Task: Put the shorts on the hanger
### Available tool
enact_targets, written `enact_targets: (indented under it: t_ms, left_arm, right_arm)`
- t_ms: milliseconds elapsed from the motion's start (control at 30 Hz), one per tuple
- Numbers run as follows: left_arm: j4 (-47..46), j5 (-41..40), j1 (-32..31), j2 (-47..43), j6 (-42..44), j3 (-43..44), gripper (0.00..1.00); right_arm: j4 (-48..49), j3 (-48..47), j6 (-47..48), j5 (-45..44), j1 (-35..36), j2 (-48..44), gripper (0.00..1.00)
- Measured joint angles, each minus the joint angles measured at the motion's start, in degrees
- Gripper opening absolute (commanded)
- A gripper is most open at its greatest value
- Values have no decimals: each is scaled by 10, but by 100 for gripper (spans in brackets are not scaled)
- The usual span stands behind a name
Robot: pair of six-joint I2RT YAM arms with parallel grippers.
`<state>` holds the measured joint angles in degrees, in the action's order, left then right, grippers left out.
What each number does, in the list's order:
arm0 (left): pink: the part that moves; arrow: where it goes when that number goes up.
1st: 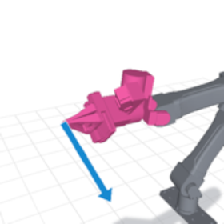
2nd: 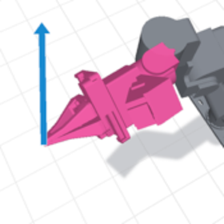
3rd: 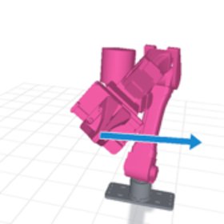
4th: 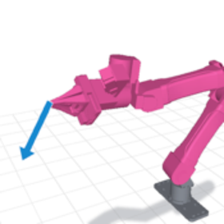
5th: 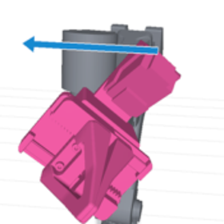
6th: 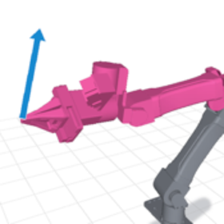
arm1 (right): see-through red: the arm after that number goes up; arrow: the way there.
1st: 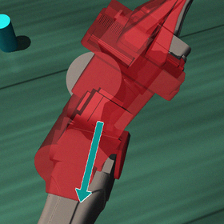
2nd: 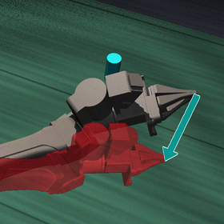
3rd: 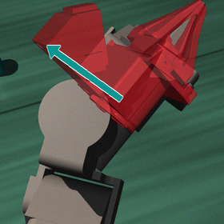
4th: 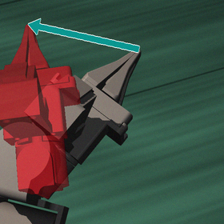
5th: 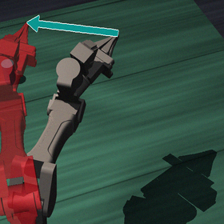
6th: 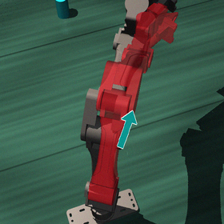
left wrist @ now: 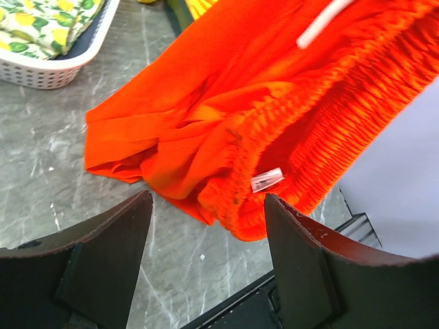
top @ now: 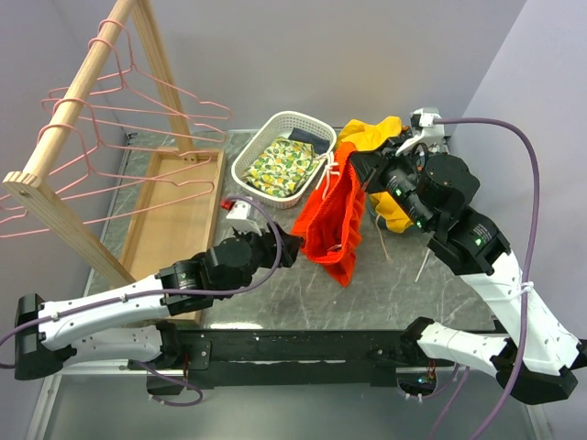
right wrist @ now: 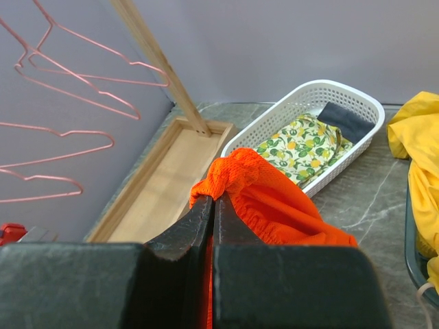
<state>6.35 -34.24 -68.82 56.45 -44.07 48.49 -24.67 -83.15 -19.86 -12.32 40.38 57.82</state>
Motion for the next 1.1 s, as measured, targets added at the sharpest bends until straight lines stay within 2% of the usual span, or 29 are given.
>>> enact_targets:
  t_ms: [333,533,633,667,733,767,833,1100]
  left_arm:
    - [-10,30,0,95,27,32,74]
    - [-11,-7,0,151,24,34,73]
    - [-12,-30,4,170,19,37,59]
    - [-12,-37,6,175,15,40,47]
    - [-16,-47,14,181,10,43,29]
    - [-19,-49,21,181,9,44,14]
    - [-19,-53,31,181,7,49,2]
    - [53,-58,41,158,29,116,1]
  right_arm:
    - [-7,-1,0,-15,3,6,0]
    - [-13,-1,0,-19,4,5,0]
    - [-21,-1,0,-21,4,1,0]
    - [-24,-1,0,-21,4,-2,0]
    - [-29,2,1,-23,4,-11,0]
    - [-30,10,0,-24,4,-21,0]
    - [-29,28,0,-27,4,-43,0]
    - [-35,132,-13,-51,4,-136,0]
